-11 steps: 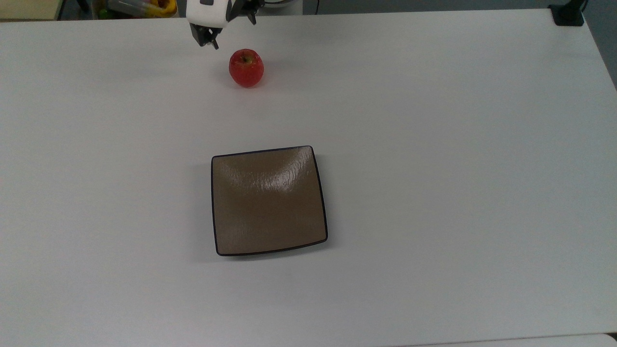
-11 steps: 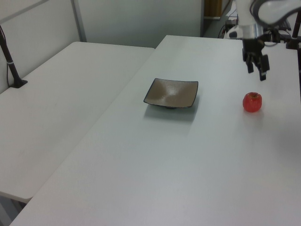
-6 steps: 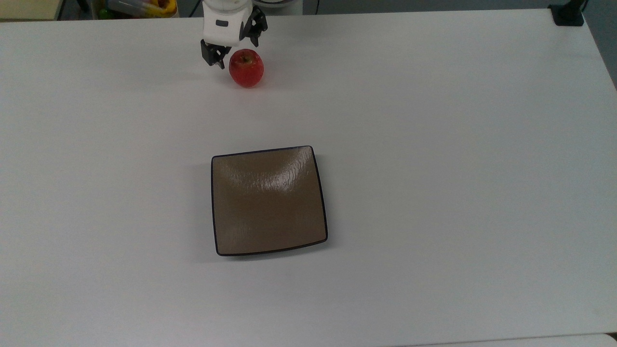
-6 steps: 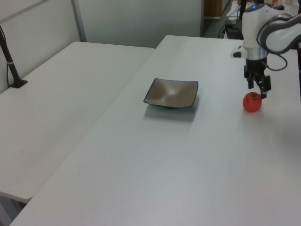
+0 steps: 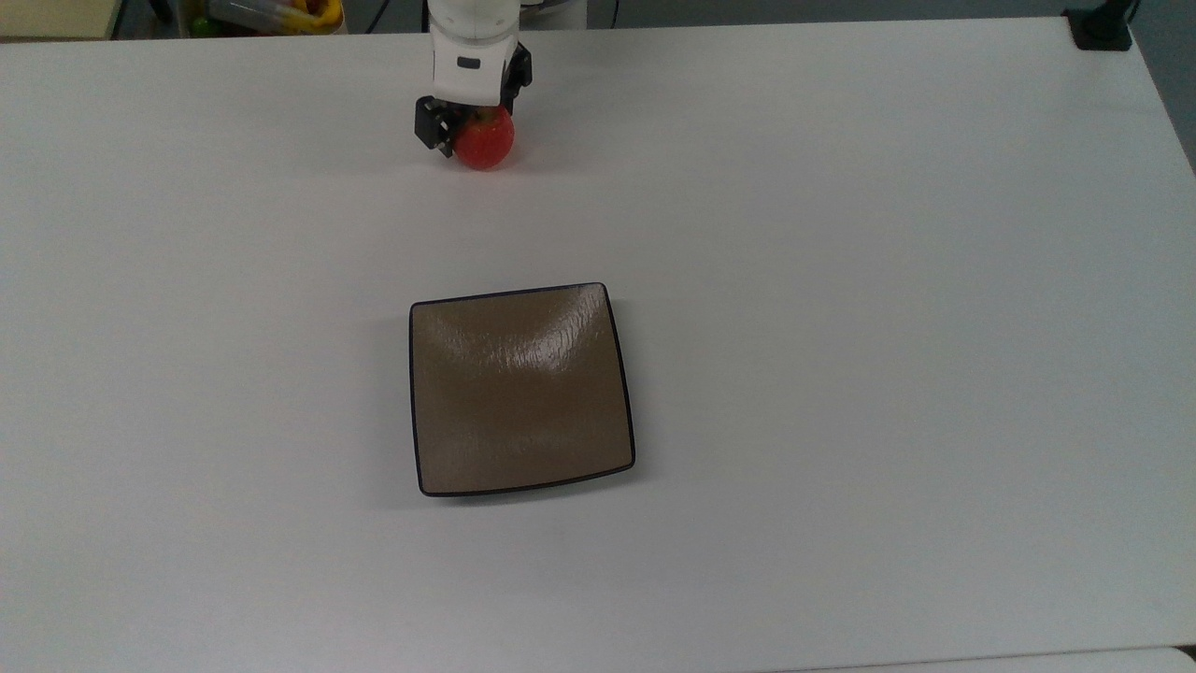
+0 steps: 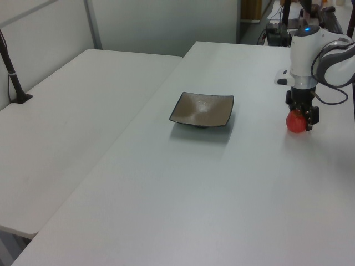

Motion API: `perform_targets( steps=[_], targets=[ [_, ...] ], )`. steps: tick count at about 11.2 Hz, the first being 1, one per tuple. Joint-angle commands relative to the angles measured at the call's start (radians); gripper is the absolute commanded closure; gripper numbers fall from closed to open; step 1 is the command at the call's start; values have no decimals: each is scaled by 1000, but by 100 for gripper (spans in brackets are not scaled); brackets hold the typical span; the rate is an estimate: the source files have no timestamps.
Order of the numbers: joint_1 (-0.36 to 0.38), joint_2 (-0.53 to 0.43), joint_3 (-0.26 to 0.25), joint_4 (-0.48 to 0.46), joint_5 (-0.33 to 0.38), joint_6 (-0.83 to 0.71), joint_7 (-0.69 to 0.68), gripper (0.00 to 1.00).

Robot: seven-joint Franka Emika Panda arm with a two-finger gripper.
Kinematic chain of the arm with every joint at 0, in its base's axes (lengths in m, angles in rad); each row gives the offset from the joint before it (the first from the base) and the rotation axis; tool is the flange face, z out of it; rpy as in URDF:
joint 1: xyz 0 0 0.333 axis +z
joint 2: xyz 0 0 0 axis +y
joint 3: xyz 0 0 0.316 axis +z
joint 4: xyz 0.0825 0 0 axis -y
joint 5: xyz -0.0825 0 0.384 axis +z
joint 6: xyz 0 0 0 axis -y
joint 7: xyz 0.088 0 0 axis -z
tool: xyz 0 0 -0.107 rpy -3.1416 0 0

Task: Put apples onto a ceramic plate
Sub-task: 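Close the gripper around the red apple, then lift the apple and carry it over the brown plate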

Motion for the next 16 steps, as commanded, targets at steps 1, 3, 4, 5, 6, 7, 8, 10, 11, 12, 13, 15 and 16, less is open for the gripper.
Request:
perform_targets(
  steps=[1, 3, 4, 5, 6, 7, 8, 10, 11, 12, 13, 15, 16],
  targets=[
    [12, 15, -2, -12, -56, 37, 45, 19],
    [12, 12, -2, -9, -56, 33, 45, 87],
    [12, 6, -2, -4, -56, 25, 46, 98],
    [9, -12, -2, 16, -55, 10, 58, 98],
    [10, -23, -1, 57, -52, -48, 84, 97],
    [10, -32, -1, 106, -37, -127, 94, 97],
    [10, -32, -1, 185, -12, -221, 94, 97],
    [12, -11, -1, 394, 67, -435, 92, 97],
    [10, 21, -4, 522, 107, -566, 88, 97],
    [12, 52, -4, 634, 129, -655, 92, 97],
    [10, 79, -5, 736, 158, -726, 92, 97],
    [10, 124, -5, 865, 183, -826, 95, 94],
    [12, 135, -5, 888, 186, -829, 100, 94]
  ],
)
